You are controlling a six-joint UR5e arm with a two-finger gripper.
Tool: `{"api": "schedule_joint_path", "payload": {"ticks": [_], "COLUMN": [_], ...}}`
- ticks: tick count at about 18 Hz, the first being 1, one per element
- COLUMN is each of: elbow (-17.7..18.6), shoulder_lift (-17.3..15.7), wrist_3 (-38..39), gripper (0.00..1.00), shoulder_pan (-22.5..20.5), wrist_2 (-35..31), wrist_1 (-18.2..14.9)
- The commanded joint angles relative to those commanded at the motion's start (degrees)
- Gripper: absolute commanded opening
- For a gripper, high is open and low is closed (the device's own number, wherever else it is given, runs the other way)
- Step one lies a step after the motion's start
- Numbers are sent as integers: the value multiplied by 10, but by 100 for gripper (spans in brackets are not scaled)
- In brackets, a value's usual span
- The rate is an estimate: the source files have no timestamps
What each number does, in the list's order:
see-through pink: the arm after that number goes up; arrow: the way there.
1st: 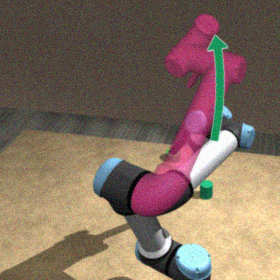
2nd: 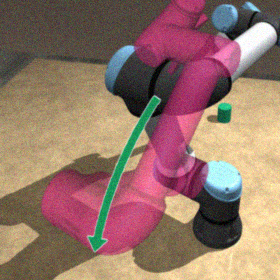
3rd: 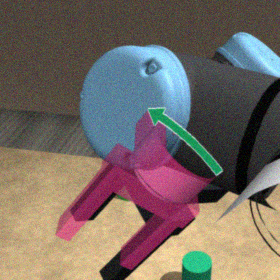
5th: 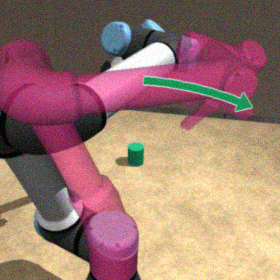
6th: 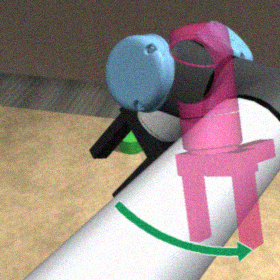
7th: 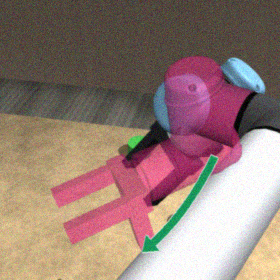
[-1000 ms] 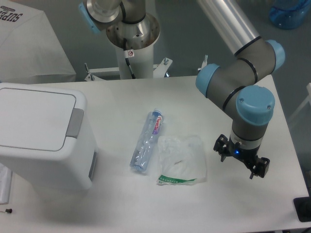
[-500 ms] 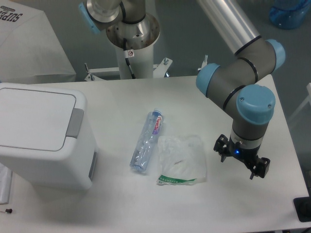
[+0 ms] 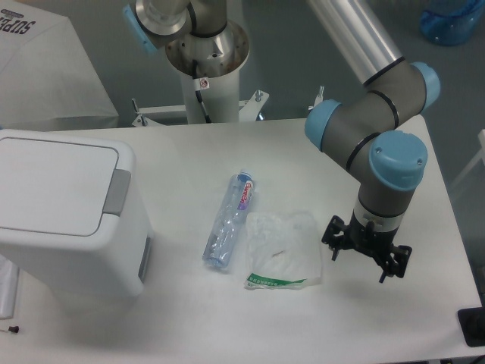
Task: Open the trash can
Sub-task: 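Move the gripper over the bottle toward the trash can's grey button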
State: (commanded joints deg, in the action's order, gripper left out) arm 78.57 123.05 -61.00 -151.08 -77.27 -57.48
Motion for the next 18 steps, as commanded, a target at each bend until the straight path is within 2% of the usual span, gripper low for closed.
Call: {"api": "schedule_joint_path", "payload": {"ticks": [4,9,10,16,18], "elbow": [27,33,33,39,51], "shoulder_lift": [-22,-75,-85,-131,-144], "wrist_3": [10,203,222,288,292], "gripper": [100,100,100,100,100], "shoulder_pan": [4,11,16,47,54], "wrist_2": [89,239,254,268,271], "wrist_1": [-3,-2,-2,-2,-2]}}
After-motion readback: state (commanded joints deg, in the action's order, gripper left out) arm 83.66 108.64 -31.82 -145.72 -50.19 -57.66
